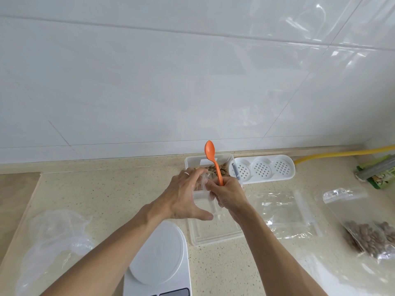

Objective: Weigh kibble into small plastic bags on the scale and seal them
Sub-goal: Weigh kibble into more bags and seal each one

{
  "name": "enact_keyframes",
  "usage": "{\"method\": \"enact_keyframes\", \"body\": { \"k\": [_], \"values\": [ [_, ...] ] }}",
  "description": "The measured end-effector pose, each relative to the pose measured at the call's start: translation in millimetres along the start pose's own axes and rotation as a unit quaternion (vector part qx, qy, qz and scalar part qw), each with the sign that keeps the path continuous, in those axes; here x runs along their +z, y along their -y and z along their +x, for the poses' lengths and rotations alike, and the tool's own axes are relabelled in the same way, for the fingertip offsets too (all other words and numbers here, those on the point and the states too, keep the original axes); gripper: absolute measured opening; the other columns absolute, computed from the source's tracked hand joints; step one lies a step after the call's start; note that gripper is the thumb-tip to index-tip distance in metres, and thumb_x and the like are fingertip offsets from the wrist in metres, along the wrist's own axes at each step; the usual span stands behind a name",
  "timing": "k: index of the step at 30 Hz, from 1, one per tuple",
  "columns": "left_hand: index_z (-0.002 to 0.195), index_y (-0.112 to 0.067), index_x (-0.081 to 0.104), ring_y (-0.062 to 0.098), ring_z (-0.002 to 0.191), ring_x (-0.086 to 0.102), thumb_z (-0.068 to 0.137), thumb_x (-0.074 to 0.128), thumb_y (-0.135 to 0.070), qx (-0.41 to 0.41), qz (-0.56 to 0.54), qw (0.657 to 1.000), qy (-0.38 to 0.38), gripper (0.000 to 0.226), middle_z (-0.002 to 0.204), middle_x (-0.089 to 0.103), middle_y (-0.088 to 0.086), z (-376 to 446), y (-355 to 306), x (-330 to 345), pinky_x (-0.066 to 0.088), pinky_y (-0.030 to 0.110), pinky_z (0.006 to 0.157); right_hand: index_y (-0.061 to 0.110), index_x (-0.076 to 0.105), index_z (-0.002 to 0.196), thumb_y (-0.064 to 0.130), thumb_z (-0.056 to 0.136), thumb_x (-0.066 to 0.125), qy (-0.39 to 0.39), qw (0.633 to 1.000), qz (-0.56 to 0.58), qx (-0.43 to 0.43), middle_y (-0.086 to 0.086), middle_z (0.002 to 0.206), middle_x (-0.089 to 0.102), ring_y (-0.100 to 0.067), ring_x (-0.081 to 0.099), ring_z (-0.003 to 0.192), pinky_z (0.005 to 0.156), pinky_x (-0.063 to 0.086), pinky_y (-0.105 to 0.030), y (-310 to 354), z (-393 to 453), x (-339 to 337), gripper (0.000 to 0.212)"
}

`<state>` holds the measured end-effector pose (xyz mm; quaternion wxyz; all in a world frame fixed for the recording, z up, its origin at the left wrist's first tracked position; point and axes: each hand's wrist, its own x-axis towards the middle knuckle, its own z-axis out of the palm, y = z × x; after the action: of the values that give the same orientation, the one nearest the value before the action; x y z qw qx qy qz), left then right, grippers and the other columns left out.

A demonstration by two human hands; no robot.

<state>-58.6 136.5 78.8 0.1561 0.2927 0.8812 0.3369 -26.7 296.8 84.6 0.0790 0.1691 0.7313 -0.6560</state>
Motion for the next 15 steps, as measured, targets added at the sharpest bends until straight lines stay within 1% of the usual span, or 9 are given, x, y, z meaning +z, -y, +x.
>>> {"method": "enact_keyframes", "body": {
  "k": [3, 6, 9, 10, 12, 13, 15],
  "values": [
    [0.140, -0.028, 0.025, 0.002, 0.099, 0.029, 0.060, 0.085, -0.047, 0.006, -0.001, 1.000, -0.013, 0.102, 0.114, 0.037, -0.011, -2.1, -2.0, 0.9, 0.025, 0.025, 0.095, 0.014, 0.064, 0.059, 0.027, 0.086, 0.074, -0.007, 1.000, -0.002, 0.015, -0.005, 0.052, 0.056, -0.004, 0.042, 0.037, 0.043, 0.034, -0.014, -0.3, -0.2, 1.7, 0.031],
    [0.137, -0.028, 0.028, -0.001, 0.094, 0.029, 0.062, 0.083, -0.042, -0.003, -0.004, 0.999, -0.046, 0.095, 0.107, 0.039, -0.012, -2.1, 0.7, 1.9, 0.028, 0.025, 0.093, 0.017, 0.065, 0.062, 0.037, 0.083, 0.076, -0.014, 0.999, -0.001, 0.035, -0.007, 0.055, 0.057, -0.010, 0.038, 0.041, 0.043, 0.032, -0.022, -1.6, -0.2, 1.8, 0.030],
    [0.135, -0.030, 0.030, -0.004, 0.090, 0.034, 0.061, 0.082, -0.042, -0.024, -0.020, 0.997, -0.065, 0.092, 0.103, 0.038, -0.014, -1.3, 7.4, 0.4, 0.029, 0.025, 0.092, 0.012, 0.065, 0.072, 0.040, 0.086, 0.072, -0.040, 0.998, 0.009, 0.050, -0.005, 0.057, 0.057, -0.013, 0.037, 0.044, 0.044, 0.031, -0.026, -2.4, 1.6, -2.7, 0.032],
    [0.135, -0.031, 0.030, -0.007, 0.092, 0.036, 0.060, 0.081, -0.044, -0.029, -0.028, 0.997, -0.064, 0.092, 0.101, 0.036, -0.017, -0.9, 10.1, -0.5, 0.029, 0.025, 0.092, 0.009, 0.066, 0.076, 0.039, 0.091, 0.067, -0.062, 0.996, 0.005, 0.058, -0.004, 0.059, 0.057, -0.012, 0.037, 0.045, 0.044, 0.031, -0.026, -2.9, 3.1, -6.0, 0.034],
    [0.134, -0.033, 0.033, -0.014, 0.095, 0.037, 0.057, 0.076, -0.047, -0.031, -0.042, 0.997, -0.063, 0.090, 0.099, 0.033, -0.022, 0.8, 16.1, -2.5, 0.030, 0.028, 0.093, 0.002, 0.066, 0.089, 0.024, 0.098, 0.051, -0.095, 0.992, -0.027, 0.077, -0.005, 0.067, 0.055, -0.013, 0.038, 0.050, 0.048, 0.031, -0.028, -4.0, 8.0, -15.2, 0.028],
    [0.133, -0.035, 0.034, -0.013, 0.095, 0.038, 0.056, 0.075, -0.048, -0.028, -0.041, 0.997, -0.067, 0.088, 0.100, 0.033, -0.023, 1.9, 19.3, -3.6, 0.031, 0.029, 0.095, 0.001, 0.065, 0.092, 0.014, 0.097, 0.043, -0.097, 0.989, -0.072, 0.080, -0.006, 0.071, 0.053, -0.014, 0.039, 0.054, 0.051, 0.032, -0.029, -4.6, 10.4, -20.8, 0.026],
    [0.133, -0.034, 0.034, -0.005, 0.094, 0.042, 0.056, 0.074, -0.050, -0.030, -0.023, 0.997, -0.073, 0.089, 0.101, 0.036, -0.019, 4.5, 27.5, -4.8, 0.031, 0.031, 0.095, 0.004, 0.065, 0.086, 0.002, 0.092, 0.037, -0.082, 0.975, -0.194, 0.065, -0.003, 0.073, 0.051, -0.015, 0.041, 0.061, 0.054, 0.032, -0.029, -5.6, 14.0, -31.2, 0.029]
  ]
}}
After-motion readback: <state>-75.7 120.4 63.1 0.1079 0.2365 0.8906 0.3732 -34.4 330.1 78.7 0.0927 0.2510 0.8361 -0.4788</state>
